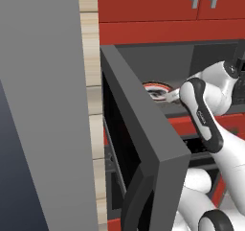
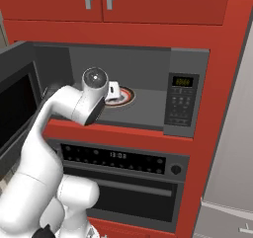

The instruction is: Retrieve the reheated potato from the microwave, then place the potato, cheese, and condiment on the cutting board.

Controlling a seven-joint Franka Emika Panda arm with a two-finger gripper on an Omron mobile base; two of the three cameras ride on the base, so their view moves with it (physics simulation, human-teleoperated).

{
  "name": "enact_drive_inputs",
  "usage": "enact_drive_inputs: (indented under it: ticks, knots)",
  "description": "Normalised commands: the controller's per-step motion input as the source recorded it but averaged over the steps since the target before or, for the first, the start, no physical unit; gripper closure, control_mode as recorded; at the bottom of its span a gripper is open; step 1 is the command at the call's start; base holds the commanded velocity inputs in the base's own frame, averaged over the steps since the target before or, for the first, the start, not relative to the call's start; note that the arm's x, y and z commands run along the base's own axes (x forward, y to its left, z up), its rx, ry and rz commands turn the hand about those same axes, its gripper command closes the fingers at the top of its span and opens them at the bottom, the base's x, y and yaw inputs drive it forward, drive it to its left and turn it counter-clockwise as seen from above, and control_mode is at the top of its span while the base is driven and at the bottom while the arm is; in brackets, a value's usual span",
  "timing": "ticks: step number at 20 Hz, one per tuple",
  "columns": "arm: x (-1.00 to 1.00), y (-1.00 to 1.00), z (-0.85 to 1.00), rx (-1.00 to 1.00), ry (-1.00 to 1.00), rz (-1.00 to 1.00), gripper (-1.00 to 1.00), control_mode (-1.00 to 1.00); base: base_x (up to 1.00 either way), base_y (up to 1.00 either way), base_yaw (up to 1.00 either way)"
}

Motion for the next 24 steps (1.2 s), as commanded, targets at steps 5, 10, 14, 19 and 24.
enact_drive_inputs:
  ticks: [5,10,14,19,24]
  knots:
    - [-0.7,-0.05,0.2,0.0,0.0,-0.01,1.0,-1.0,0.0,0.0,0.0]
    - [-0.65,0.0,0.14,0.0,0.0,-0.01,1.0,-1.0,0.0,0.0,0.0]
    - [-0.55,0.0,0.1,0.0,0.04,-0.01,1.0,-1.0,0.0,0.0,0.0]
    - [-0.42,0.0,0.01,-0.01,0.05,0.0,1.0,-1.0,0.0,0.0,0.0]
    - [-0.04,0.0,0.0,-0.02,0.03,0.0,1.0,-1.0,0.0,0.0,0.0]
